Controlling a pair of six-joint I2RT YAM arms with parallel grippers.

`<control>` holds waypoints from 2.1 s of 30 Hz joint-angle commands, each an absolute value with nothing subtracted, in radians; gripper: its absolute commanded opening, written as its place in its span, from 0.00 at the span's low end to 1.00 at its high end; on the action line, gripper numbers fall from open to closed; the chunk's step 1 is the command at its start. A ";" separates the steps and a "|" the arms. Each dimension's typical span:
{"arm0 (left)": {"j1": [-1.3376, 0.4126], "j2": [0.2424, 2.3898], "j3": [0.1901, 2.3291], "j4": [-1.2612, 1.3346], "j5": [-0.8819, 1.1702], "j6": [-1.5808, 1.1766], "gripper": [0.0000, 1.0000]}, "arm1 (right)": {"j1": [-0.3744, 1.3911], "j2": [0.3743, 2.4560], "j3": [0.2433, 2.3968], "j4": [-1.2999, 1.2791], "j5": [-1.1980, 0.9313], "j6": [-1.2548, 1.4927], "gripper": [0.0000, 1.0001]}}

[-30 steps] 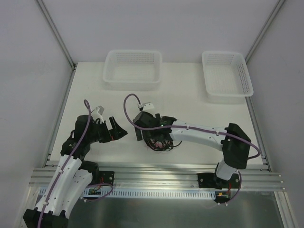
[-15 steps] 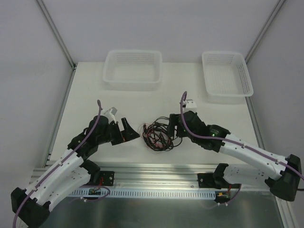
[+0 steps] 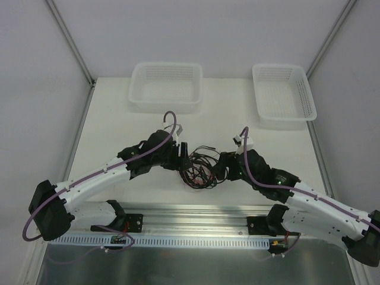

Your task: Untangle the cables

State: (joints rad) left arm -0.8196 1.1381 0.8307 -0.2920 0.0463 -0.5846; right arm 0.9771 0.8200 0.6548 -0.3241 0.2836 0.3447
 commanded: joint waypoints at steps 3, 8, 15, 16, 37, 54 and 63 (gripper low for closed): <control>-0.899 1.204 0.893 -0.291 -0.099 -0.497 0.60 | 0.974 0.801 0.631 -0.232 0.241 0.328 0.77; -0.926 1.288 0.919 -0.293 -0.173 -0.486 0.49 | 0.977 0.839 0.598 -0.132 0.186 0.347 0.77; -0.937 1.321 0.945 -0.295 -0.248 -0.485 0.04 | 0.980 0.926 0.539 -0.003 0.144 0.364 0.77; -0.937 1.309 0.948 -0.296 -0.256 -0.488 0.00 | 0.979 0.942 0.528 0.064 0.140 0.377 0.77; -0.846 0.913 1.092 -0.535 -0.394 -0.499 0.00 | 0.936 0.979 0.492 -0.122 0.401 0.448 0.01; -0.586 0.758 1.146 -0.707 -0.510 -0.422 0.00 | 0.719 0.577 0.802 -0.738 0.503 0.261 0.01; -0.372 0.801 1.008 -0.744 -0.538 -0.466 0.00 | 0.718 0.624 1.150 -0.804 0.437 0.129 0.01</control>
State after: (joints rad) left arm -0.4328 0.7784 1.0370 -0.7223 -0.5030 -0.4587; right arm 0.7238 0.5991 1.0183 -0.7883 0.4549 0.2150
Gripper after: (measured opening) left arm 0.008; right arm 0.049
